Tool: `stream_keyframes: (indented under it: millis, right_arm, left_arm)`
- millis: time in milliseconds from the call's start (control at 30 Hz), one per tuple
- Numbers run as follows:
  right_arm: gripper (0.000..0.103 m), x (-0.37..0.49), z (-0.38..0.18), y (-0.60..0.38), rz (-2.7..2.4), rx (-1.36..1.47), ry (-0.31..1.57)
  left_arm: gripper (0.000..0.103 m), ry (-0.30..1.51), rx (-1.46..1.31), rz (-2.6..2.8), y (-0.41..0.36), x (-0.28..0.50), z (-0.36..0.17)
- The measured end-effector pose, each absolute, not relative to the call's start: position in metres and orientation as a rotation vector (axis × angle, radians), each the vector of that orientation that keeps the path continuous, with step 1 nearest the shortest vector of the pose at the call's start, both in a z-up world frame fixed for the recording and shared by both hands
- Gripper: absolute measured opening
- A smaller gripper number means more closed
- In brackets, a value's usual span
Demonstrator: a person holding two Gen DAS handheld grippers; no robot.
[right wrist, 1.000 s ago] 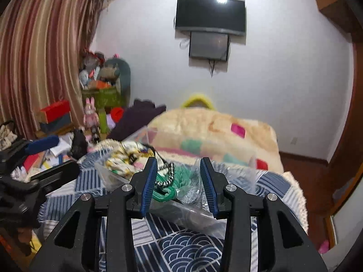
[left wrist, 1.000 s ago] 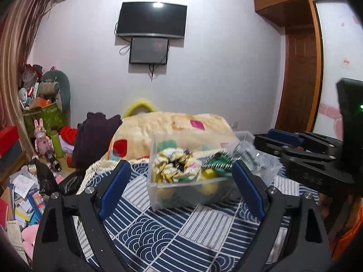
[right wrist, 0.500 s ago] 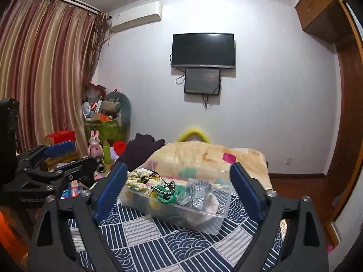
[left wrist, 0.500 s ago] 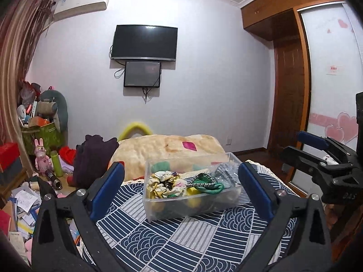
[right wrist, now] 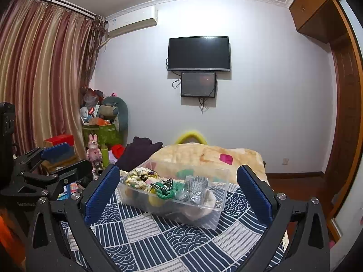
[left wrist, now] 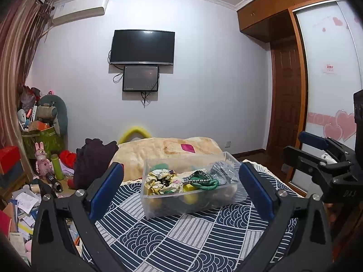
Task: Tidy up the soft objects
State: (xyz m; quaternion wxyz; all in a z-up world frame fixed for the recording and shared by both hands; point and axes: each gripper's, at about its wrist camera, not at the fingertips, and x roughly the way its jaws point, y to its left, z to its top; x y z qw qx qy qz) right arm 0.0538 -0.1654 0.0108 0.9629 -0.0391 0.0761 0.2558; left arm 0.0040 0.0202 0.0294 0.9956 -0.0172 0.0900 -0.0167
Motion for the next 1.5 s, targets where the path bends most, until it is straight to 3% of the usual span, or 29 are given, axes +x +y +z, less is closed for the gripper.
stream_keyframes:
  millis: [1500]
  right_arm:
    - [0.103, 0.0491, 0.0085, -0.1661, 0.515, -0.081, 0.156]
  left_arm:
    - [0.103, 0.184, -0.044, -0.038, 0.0227, 0.0047, 0.0236]
